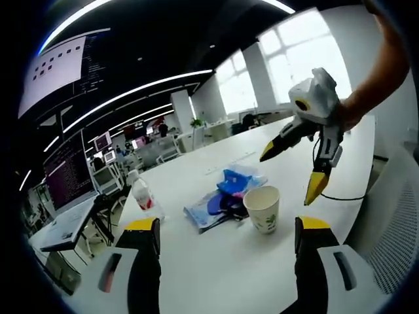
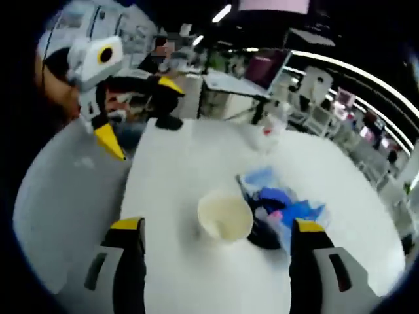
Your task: Arrange the tabletop items into an orderly group along one side of the table until the central work area is clear of visible clutter.
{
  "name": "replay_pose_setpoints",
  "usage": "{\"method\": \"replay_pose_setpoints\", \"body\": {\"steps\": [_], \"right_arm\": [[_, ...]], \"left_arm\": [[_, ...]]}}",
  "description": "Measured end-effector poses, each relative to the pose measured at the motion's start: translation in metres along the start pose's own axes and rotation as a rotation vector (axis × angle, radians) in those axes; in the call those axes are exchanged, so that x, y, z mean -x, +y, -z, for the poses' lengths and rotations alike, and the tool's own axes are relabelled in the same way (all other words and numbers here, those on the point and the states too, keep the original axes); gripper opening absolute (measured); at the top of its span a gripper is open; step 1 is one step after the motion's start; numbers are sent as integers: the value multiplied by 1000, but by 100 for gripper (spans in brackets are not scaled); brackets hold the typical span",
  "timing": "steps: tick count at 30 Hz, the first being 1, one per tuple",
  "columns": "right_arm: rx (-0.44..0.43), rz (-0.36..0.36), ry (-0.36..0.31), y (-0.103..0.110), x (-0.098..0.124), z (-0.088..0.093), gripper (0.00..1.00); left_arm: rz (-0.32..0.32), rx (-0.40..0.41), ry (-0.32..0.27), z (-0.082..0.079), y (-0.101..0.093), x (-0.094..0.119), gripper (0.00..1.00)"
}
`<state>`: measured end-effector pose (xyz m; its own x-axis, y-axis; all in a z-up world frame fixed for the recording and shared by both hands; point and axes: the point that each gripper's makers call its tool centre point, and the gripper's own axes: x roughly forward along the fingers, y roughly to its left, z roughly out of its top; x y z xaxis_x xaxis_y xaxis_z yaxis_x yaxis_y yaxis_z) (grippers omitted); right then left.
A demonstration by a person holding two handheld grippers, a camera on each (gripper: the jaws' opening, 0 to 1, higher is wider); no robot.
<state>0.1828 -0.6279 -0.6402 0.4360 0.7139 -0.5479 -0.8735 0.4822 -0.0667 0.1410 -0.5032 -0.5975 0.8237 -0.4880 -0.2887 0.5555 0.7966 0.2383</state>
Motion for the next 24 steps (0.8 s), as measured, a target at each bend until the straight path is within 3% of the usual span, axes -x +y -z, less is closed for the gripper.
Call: {"method": "replay_pose_setpoints", "body": {"steps": [4, 9, 12, 19, 24], "right_arm": [[-100, 17, -5, 0, -2, 12, 91], [-341, 50, -63, 0, -5, 20, 96], [-441, 78, -78, -2, -7, 29, 97], [-559, 127, -67, -2, -13, 54, 99], [-562, 149, -26, 5, -19, 72, 98]], "left_arm": [[1, -3, -3, -1, 0, 0, 86], [9, -14, 2, 0, -3, -1, 87], [13, -15, 2, 0, -3, -1, 88], [28, -24, 2, 1, -6, 0, 90], [36, -26, 4, 1, -7, 0, 92]]}}
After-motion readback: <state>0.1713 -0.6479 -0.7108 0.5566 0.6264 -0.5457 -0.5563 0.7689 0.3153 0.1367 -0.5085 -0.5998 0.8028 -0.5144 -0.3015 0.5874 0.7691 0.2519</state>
